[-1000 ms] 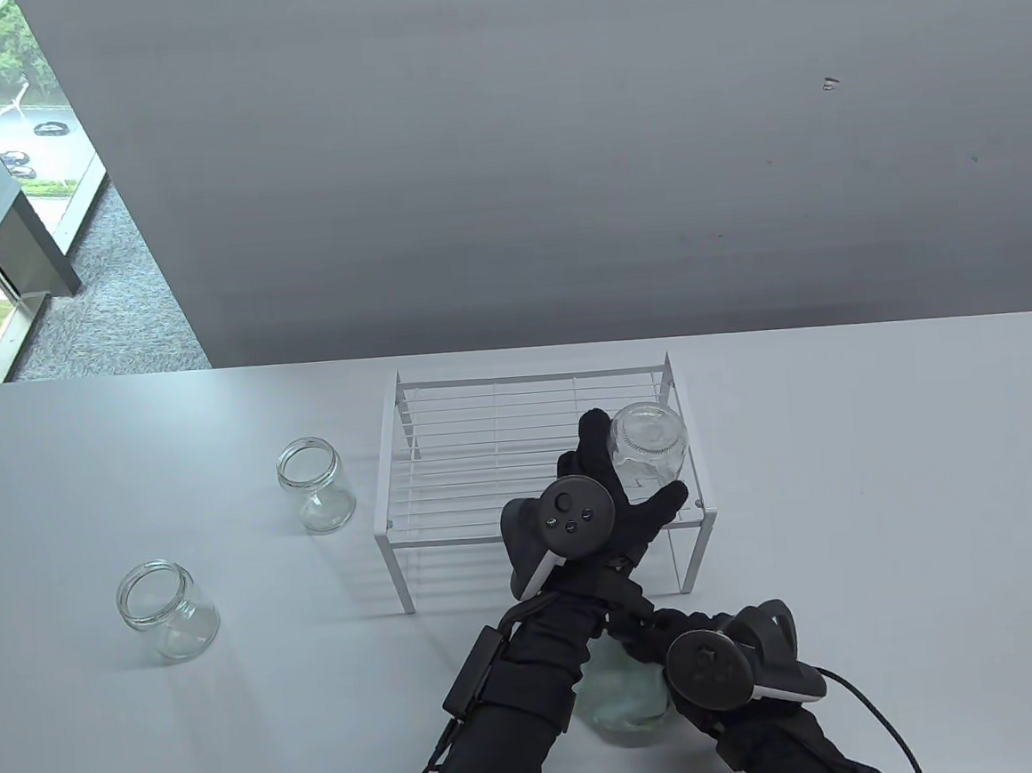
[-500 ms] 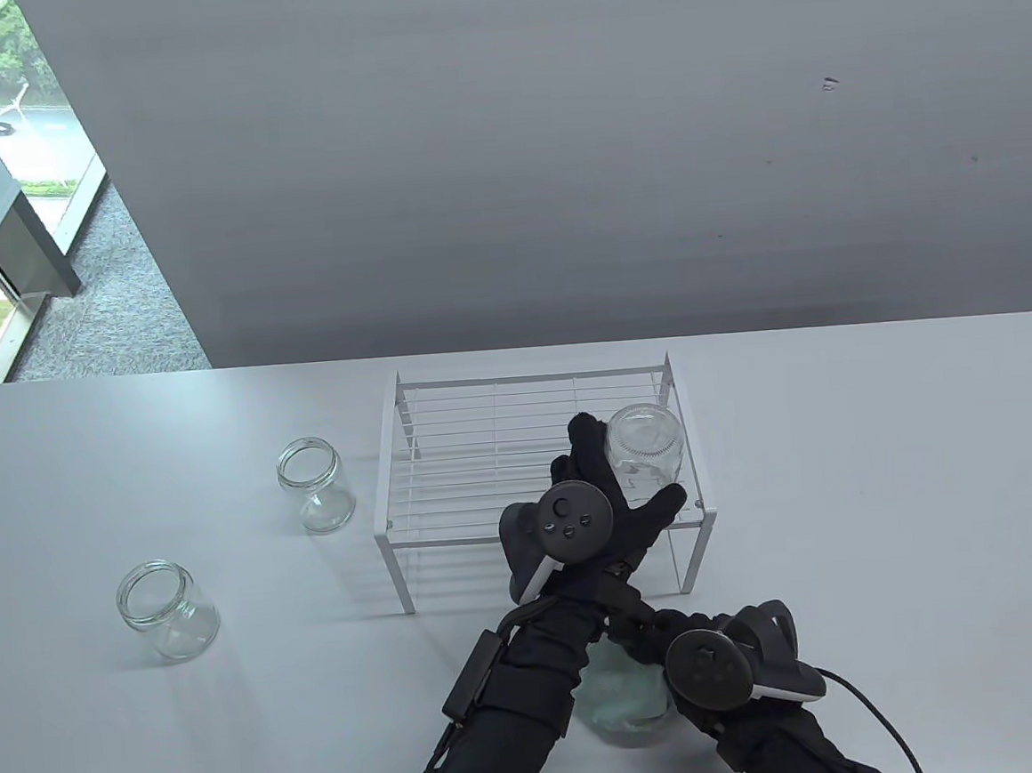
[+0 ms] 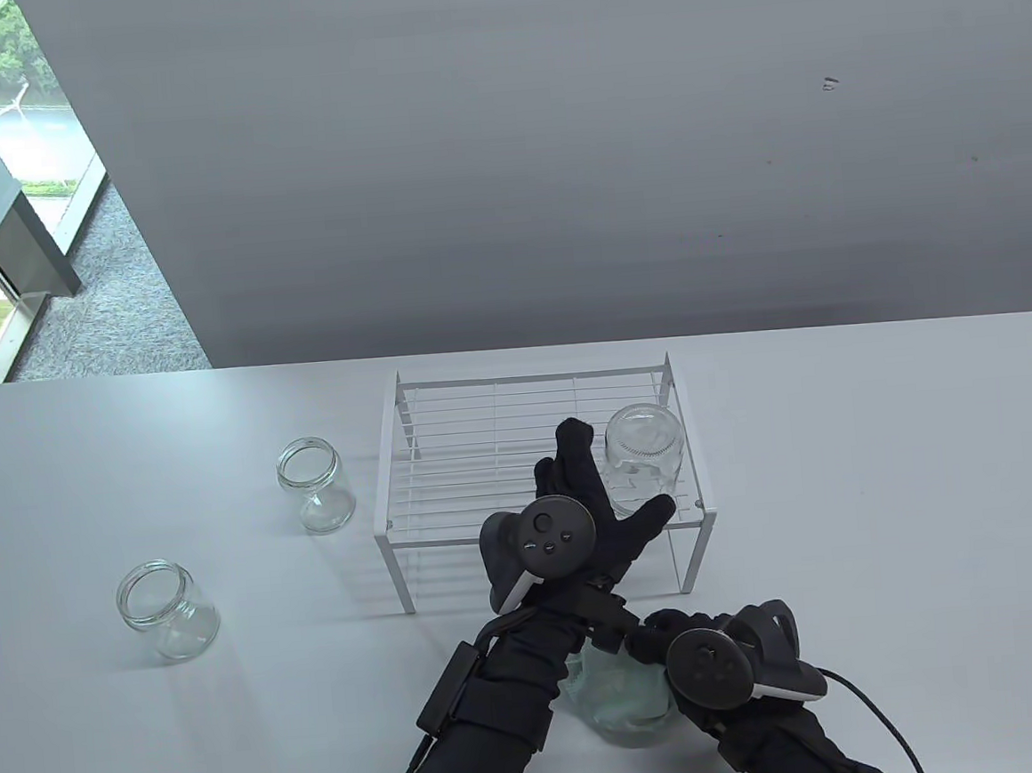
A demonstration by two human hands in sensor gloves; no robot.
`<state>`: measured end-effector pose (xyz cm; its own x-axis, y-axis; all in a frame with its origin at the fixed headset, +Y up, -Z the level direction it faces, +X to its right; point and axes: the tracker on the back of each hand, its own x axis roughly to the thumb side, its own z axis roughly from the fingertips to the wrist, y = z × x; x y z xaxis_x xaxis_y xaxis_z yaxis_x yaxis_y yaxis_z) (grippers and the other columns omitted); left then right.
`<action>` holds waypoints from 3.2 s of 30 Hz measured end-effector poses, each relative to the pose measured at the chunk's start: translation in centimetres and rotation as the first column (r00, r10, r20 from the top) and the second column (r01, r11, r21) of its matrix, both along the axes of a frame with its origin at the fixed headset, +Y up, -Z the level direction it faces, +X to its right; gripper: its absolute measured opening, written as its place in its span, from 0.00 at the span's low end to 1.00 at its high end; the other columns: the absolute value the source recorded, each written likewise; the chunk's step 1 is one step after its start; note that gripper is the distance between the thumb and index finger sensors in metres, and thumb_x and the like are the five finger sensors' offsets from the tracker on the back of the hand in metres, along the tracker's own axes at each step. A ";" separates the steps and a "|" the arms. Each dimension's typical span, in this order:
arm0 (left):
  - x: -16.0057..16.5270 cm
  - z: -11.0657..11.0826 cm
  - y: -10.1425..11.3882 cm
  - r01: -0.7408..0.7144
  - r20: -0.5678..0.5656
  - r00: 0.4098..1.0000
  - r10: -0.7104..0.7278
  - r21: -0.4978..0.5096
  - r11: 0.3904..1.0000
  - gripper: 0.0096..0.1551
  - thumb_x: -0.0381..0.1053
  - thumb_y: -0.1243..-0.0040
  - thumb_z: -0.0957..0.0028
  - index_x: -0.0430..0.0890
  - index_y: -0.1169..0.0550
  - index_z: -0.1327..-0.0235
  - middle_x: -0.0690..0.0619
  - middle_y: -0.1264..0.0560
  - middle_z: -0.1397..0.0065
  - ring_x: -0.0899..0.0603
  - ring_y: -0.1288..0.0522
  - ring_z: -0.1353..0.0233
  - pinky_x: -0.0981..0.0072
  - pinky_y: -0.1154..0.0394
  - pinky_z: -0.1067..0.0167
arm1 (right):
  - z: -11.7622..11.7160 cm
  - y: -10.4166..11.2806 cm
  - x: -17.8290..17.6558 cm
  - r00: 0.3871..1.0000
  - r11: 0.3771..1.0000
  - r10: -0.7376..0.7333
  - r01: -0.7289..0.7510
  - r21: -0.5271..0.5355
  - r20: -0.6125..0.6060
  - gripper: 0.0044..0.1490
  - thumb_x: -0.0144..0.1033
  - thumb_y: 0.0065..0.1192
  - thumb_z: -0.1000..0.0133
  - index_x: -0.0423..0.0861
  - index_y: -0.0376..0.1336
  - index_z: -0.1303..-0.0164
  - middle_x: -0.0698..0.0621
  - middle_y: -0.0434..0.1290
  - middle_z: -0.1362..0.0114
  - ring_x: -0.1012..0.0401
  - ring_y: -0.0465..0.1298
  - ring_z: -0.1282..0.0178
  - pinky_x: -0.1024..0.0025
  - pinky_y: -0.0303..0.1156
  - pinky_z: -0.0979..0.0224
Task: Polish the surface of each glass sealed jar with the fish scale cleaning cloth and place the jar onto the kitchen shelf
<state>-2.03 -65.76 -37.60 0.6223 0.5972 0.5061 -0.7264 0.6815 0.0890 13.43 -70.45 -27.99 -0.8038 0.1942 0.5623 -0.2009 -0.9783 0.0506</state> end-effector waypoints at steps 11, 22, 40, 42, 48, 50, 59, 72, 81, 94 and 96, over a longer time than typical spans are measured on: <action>-4.8 2.5 2.3 0.047 -0.028 0.999 -0.044 0.102 0.994 0.68 0.64 0.34 0.52 0.29 0.59 0.25 0.27 0.47 0.21 0.23 0.39 0.23 0.25 0.49 0.32 | 0.1 0.0 0.0 1.000 1.000 0.009 -0.009 -0.001 0.001 0.24 0.15 0.58 0.48 0.41 0.74 0.44 0.30 0.74 0.38 0.40 0.81 0.47 0.45 0.73 0.46; -16.1 5.8 3.4 0.427 -0.356 0.880 -0.315 0.304 0.851 0.50 0.60 0.39 0.47 0.35 0.45 0.23 0.31 0.41 0.23 0.28 0.34 0.25 0.27 0.49 0.32 | 0.2 -0.1 -0.2 1.000 1.000 -0.013 0.013 -0.013 -0.003 0.25 0.16 0.58 0.48 0.40 0.74 0.43 0.30 0.74 0.38 0.40 0.81 0.48 0.45 0.73 0.46; -32.4 3.5 -2.3 0.476 -0.643 0.516 -0.565 -0.333 0.814 0.38 0.53 0.39 0.47 0.38 0.34 0.27 0.39 0.27 0.32 0.33 0.23 0.35 0.29 0.46 0.32 | 0.3 -0.2 -0.3 1.000 0.999 -0.028 0.028 -0.021 0.003 0.25 0.16 0.58 0.48 0.40 0.74 0.43 0.30 0.74 0.38 0.40 0.81 0.48 0.45 0.73 0.46; -32.9 3.5 -2.7 0.486 -0.638 0.458 -0.619 -0.403 0.776 0.40 0.54 0.38 0.48 0.37 0.36 0.26 0.40 0.27 0.32 0.34 0.23 0.36 0.29 0.46 0.31 | 0.3 -0.2 -0.3 1.000 0.999 -0.027 0.027 -0.022 0.003 0.25 0.16 0.58 0.48 0.40 0.74 0.43 0.30 0.74 0.38 0.40 0.81 0.48 0.45 0.73 0.47; -34.2 3.3 -3.9 0.427 -0.631 0.412 -0.657 -0.503 0.751 0.42 0.55 0.37 0.49 0.38 0.36 0.25 0.41 0.26 0.33 0.35 0.21 0.37 0.30 0.45 0.31 | 0.3 -0.2 -0.2 1.000 0.999 -0.026 0.026 -0.022 0.003 0.25 0.16 0.58 0.48 0.40 0.74 0.43 0.30 0.74 0.38 0.40 0.81 0.48 0.45 0.73 0.47; -34.6 3.3 -4.3 0.379 -0.630 0.435 -0.643 -0.519 0.766 0.43 0.55 0.37 0.49 0.38 0.38 0.25 0.41 0.26 0.33 0.35 0.21 0.36 0.30 0.45 0.31 | 0.3 -0.2 -0.2 1.000 0.999 -0.027 0.027 -0.022 0.004 0.25 0.16 0.58 0.48 0.40 0.74 0.43 0.30 0.74 0.38 0.40 0.81 0.48 0.45 0.73 0.46; -34.9 2.9 -5.3 0.402 -0.583 0.428 -0.690 -0.561 0.723 0.43 0.55 0.39 0.48 0.42 0.40 0.23 0.46 0.22 0.36 0.37 0.21 0.37 0.29 0.48 0.29 | 0.2 -0.3 -0.2 1.000 0.999 -0.029 0.029 -0.025 0.007 0.25 0.16 0.58 0.48 0.40 0.74 0.43 0.30 0.74 0.38 0.40 0.81 0.48 0.45 0.73 0.47; -34.2 2.2 -5.4 0.504 -0.501 0.339 -0.796 -0.618 0.603 0.38 0.47 0.37 0.50 0.46 0.36 0.26 0.52 0.19 0.42 0.42 0.17 0.42 0.32 0.49 0.27 | 0.2 -0.3 -0.1 0.999 0.999 -0.045 0.046 -0.029 0.014 0.25 0.16 0.58 0.48 0.40 0.74 0.42 0.30 0.74 0.38 0.40 0.81 0.48 0.45 0.73 0.47; -30.2 3.0 -2.0 0.441 -0.436 0.528 -0.729 -0.593 0.674 0.30 0.47 0.36 0.50 0.45 0.27 0.33 0.49 0.17 0.46 0.43 0.15 0.49 0.35 0.45 0.27 | 0.2 0.1 0.7 0.971 0.972 -0.233 0.234 -0.002 0.047 0.25 0.17 0.58 0.48 0.39 0.73 0.41 0.29 0.75 0.39 0.40 0.82 0.48 0.45 0.74 0.47; -19.0 5.7 -1.7 0.350 0.069 0.910 -0.408 -0.654 0.671 0.28 0.46 0.37 0.49 0.42 0.26 0.35 0.47 0.17 0.47 0.44 0.14 0.53 0.38 0.39 0.29 | 0.5 0.7 1.5 0.911 0.901 -0.408 0.392 0.185 0.055 0.26 0.17 0.58 0.48 0.40 0.73 0.41 0.29 0.74 0.38 0.40 0.81 0.46 0.44 0.74 0.46; -17.3 6.0 -1.9 0.332 0.089 0.931 -0.355 -0.615 0.715 0.28 0.47 0.37 0.49 0.42 0.26 0.36 0.47 0.16 0.47 0.45 0.13 0.54 0.41 0.39 0.29 | 0.6 0.8 1.5 0.908 0.893 -0.415 0.397 0.213 0.049 0.26 0.17 0.58 0.48 0.40 0.73 0.41 0.29 0.74 0.38 0.39 0.81 0.46 0.44 0.74 0.46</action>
<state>-19.37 -67.63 -31.56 0.8556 0.5107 0.0841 -0.4362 0.7989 -0.4141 14.97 -69.63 -27.38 -0.7275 0.4092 0.5507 -0.5772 -0.7990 -0.1687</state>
